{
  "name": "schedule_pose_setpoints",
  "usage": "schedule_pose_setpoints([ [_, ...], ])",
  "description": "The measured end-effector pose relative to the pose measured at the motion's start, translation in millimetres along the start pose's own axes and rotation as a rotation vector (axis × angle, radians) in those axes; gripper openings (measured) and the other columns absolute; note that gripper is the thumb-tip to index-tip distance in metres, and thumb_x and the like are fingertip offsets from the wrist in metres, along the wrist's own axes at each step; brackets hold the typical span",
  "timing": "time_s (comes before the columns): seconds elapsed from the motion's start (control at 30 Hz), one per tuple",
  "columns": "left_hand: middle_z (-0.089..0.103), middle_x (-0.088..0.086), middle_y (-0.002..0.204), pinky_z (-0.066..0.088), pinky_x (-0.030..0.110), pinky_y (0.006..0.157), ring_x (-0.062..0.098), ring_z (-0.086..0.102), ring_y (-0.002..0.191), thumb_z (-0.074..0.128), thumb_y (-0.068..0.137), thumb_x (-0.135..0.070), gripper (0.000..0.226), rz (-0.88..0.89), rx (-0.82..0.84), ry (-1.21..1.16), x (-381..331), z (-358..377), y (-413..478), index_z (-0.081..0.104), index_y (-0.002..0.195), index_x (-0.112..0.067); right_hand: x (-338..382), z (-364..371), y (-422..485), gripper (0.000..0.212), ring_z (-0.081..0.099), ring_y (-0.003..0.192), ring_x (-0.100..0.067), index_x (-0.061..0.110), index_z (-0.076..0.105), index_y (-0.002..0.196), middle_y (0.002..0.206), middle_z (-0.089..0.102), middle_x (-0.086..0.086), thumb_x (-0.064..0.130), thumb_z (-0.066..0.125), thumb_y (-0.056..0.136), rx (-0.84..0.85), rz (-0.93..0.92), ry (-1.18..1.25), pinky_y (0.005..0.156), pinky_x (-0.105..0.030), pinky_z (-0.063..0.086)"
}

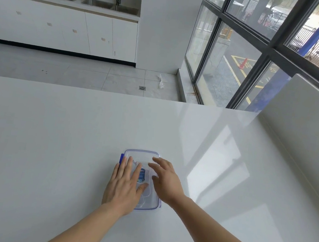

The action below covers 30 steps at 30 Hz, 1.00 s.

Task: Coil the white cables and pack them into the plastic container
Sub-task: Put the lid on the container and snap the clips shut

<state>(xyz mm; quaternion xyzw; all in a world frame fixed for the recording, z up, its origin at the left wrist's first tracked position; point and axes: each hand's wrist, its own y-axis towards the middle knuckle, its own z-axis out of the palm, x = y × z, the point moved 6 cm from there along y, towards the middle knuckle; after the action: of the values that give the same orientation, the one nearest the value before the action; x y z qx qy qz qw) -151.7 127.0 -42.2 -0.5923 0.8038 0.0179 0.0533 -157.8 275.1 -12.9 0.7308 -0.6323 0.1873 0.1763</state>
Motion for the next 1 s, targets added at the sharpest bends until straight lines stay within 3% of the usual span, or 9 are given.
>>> schedule_pose_setpoints([
  [0.13,0.022,0.015,0.166,0.013,0.047,0.125,0.032,0.012,0.155,0.008,0.092,-0.064,0.078,0.004,-0.022,-0.031,-2,-4,-1,0.030,0.156,-0.026,-23,-4,-19,0.047,0.043,0.140,-0.019,0.019,0.053,0.143,0.149,0.050,0.004,0.031,0.060,0.097,-0.112,0.364,0.320,0.110,-0.030,0.040],
  [0.23,0.021,0.014,0.166,0.007,0.045,0.125,0.031,0.012,0.155,0.010,0.092,-0.064,0.077,0.002,-0.029,-0.050,-2,-4,-1,0.031,0.156,-0.026,-39,9,-33,0.071,0.046,0.141,-0.023,0.014,0.040,0.152,0.155,0.045,-0.004,0.046,0.063,0.094,-0.001,0.626,0.551,0.115,-0.041,0.040],
  [0.3,0.017,0.013,0.167,0.002,0.044,0.124,0.029,0.008,0.156,0.008,0.092,-0.065,0.078,-0.001,-0.023,-0.046,0,-2,-1,0.027,0.157,-0.027,-42,16,-40,0.081,0.051,0.135,-0.026,0.010,0.036,0.154,0.147,0.051,-0.006,0.052,0.065,0.091,0.045,0.721,0.649,0.113,-0.044,0.044],
  [0.4,0.008,0.011,0.169,-0.002,0.045,0.125,0.027,-0.001,0.156,0.004,0.091,-0.067,0.079,-0.002,-0.008,-0.020,1,2,0,0.018,0.159,-0.029,-46,19,-45,0.084,0.063,0.116,-0.027,0.005,0.035,0.153,0.121,0.062,-0.002,0.048,0.070,0.090,0.027,0.757,0.754,0.104,-0.046,0.052],
  [0.53,0.006,0.008,0.169,-0.006,0.046,0.122,0.026,0.000,0.156,0.005,0.093,-0.064,0.078,0.028,-0.013,0.015,-1,3,1,0.017,0.159,-0.024,-43,26,-53,0.082,0.074,0.100,-0.029,-0.001,0.036,0.151,0.124,0.068,-0.014,0.038,0.075,0.090,0.097,0.786,1.005,0.087,-0.040,0.062],
  [0.7,0.007,0.013,0.168,0.000,0.043,0.127,0.026,0.002,0.156,0.002,0.093,-0.058,0.081,0.076,-0.009,0.015,-5,2,3,0.016,0.159,-0.014,-33,29,-60,0.037,0.076,0.092,-0.029,0.003,0.062,0.107,0.110,0.075,-0.017,0.032,0.076,0.089,0.142,0.713,1.057,0.075,-0.033,0.061],
  [0.77,0.005,0.013,0.169,-0.001,0.042,0.127,0.025,0.000,0.156,0.001,0.093,-0.058,0.081,0.080,-0.008,0.023,-6,3,3,0.014,0.159,-0.014,-31,25,-60,0.027,0.076,0.085,-0.027,0.006,0.066,0.094,0.099,0.076,-0.014,0.030,0.079,0.087,0.111,0.697,1.026,0.074,-0.036,0.063],
  [0.87,0.004,0.012,0.169,-0.002,0.041,0.126,0.025,-0.001,0.156,0.001,0.092,-0.058,0.081,0.081,-0.008,0.019,-5,2,3,0.012,0.159,-0.015,-33,17,-58,0.028,0.076,0.088,-0.033,0.010,0.074,0.095,0.097,0.078,-0.015,0.032,0.083,0.081,0.018,0.709,0.851,0.079,-0.047,0.065],
  [1.0,0.003,0.011,0.169,-0.003,0.041,0.127,0.024,-0.002,0.156,-0.002,0.091,-0.058,0.082,0.081,-0.006,0.025,-6,2,2,0.010,0.160,-0.015,-26,7,-52,0.023,0.072,0.070,-0.030,0.015,0.075,0.087,0.082,0.076,-0.013,0.035,0.080,0.075,-0.058,0.664,0.597,0.064,-0.042,0.060],
])
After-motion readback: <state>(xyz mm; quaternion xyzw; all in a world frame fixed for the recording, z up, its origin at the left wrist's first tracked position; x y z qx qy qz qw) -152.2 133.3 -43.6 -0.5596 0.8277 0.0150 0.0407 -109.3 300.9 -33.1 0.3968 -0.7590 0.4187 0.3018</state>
